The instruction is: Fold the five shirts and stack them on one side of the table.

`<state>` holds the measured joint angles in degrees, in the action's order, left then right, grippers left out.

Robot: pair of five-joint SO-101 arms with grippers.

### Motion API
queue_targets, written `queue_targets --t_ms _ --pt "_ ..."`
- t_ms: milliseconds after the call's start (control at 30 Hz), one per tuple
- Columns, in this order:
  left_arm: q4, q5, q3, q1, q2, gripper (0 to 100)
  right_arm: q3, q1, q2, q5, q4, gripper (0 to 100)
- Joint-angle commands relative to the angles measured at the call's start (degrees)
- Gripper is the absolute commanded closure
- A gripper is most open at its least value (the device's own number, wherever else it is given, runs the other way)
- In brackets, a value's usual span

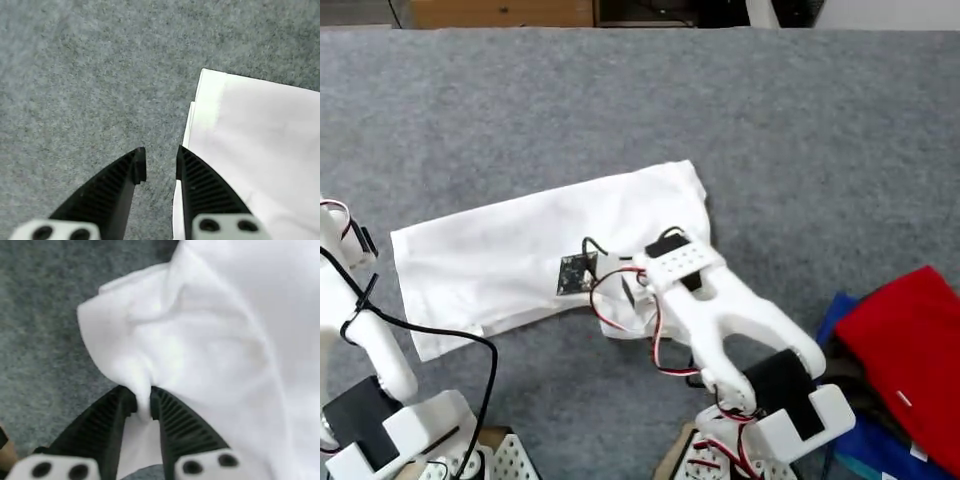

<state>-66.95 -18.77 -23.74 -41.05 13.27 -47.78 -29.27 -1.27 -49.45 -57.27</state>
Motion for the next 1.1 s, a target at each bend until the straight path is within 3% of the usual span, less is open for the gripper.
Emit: queue_targets --t_ms 0,367,700,1067 --pt "0.53 -0.62 0.79 -0.62 2.07 88 0.92 1.36 3.38 -0.26 1.85 99.5" --pt "0.88 -0.62 0.88 0.18 2.07 88 28.0 2.33 7.69 -0.53 -15.82 99.5" --pt "0.53 -0.62 3.34 0.18 2.15 88 59.03 2.42 21.93 -5.45 -29.1 99.5" --pt "0.44 -0.62 3.34 0.18 2.15 88 85.67 4.79 37.67 -8.79 -35.78 99.3"
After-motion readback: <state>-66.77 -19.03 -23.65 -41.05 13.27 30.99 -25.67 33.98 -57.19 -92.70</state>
